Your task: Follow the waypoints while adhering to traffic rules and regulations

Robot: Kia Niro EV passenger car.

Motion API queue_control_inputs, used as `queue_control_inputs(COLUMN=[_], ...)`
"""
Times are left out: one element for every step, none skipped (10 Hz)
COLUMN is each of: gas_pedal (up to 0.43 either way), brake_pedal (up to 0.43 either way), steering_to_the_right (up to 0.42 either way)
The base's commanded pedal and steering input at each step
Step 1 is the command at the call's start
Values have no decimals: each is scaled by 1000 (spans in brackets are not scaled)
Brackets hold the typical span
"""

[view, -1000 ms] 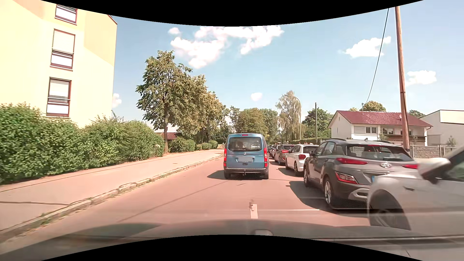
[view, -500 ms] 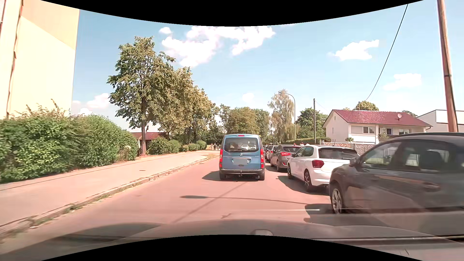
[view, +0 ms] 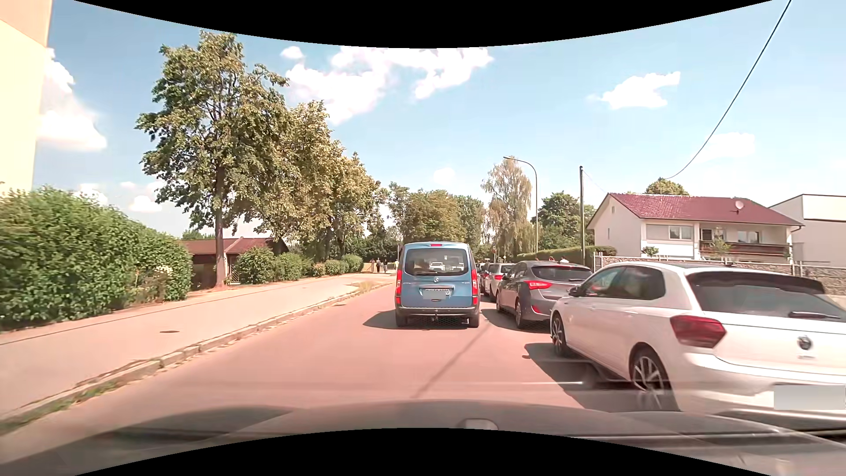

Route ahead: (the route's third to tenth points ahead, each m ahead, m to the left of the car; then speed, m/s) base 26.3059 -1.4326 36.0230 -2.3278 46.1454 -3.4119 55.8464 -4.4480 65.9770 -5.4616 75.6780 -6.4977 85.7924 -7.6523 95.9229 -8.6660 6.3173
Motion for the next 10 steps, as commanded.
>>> queue_control_inputs(gas_pedal=[0,0,0,0,0,28,177,189,189,189], brake_pedal=[0,0,0,0,0,0,0,0,0,0], steering_to_the_right=[11,6,5,5,5,2,-2,-9,-14,-23])
